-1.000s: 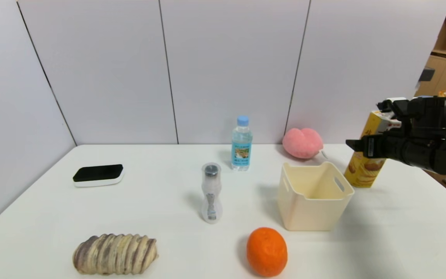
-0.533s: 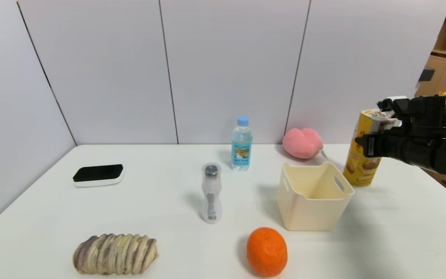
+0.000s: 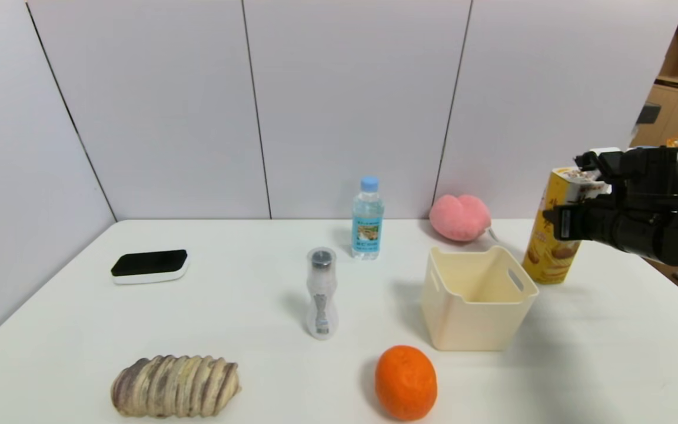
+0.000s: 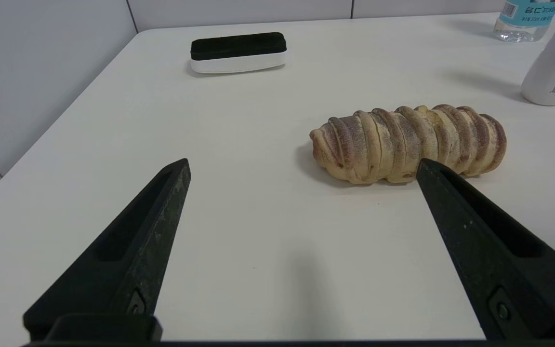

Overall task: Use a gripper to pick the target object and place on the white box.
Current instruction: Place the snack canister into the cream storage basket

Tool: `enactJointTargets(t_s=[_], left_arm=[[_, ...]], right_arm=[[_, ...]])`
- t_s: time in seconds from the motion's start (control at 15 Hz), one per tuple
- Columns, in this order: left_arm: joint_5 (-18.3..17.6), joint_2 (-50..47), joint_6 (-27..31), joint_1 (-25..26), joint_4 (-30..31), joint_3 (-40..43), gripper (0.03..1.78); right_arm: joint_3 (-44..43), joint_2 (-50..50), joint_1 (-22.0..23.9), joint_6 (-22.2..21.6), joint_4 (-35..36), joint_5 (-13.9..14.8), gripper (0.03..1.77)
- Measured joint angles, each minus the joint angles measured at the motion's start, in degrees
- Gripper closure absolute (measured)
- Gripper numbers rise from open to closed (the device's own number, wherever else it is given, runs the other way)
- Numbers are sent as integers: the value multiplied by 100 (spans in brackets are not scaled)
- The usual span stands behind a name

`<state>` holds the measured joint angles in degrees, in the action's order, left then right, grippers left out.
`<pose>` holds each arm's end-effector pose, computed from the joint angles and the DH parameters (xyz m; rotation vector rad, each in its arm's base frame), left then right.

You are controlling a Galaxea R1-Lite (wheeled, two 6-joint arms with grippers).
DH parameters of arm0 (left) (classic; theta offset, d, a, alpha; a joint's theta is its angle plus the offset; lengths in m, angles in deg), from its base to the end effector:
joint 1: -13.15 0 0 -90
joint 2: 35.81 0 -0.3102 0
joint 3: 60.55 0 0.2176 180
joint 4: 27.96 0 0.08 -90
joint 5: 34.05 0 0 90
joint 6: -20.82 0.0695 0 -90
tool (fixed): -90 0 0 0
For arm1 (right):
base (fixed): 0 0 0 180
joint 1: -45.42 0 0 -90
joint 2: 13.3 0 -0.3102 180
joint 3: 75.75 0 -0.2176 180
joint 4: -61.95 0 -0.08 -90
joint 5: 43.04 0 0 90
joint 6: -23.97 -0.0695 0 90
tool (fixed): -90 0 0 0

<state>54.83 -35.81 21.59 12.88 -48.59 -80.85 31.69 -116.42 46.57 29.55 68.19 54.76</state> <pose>0.0434 -0.0016 0.0746 0.0134 0.0056 -0.0243 0.3932 -0.0173 0.1302 -0.1204 0.4314 -0.1331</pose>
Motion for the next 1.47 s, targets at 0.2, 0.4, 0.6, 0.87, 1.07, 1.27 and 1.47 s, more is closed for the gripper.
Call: enactJointTargets(t_s=[0.2,0.4,0.6,0.87,1.07,1.27,1.47], left_arm=[[2,0,0,0,0,0,12],[2,0,2,0,0,0,12],[2,0,2,0,-2,0,12],[0,0,2,0,-2,0,12],[0,0,2,0,-2,0,12],[2,0,0,0,0,0,12],[0,0,2,0,-2,-2,12]], right_arm=[[-60,-13,0,1,-16,0,96],[-129,-24,0,1,-6,-1,96],[-265,-35,0,-2,30,-4,96],[-424,-35,-2,-2,52,-4,96],[-451,6,-7,1,83,-10,96],[-383,174,-10,12,72,-23,96],[-251,502,-33,23,52,-32,96]])
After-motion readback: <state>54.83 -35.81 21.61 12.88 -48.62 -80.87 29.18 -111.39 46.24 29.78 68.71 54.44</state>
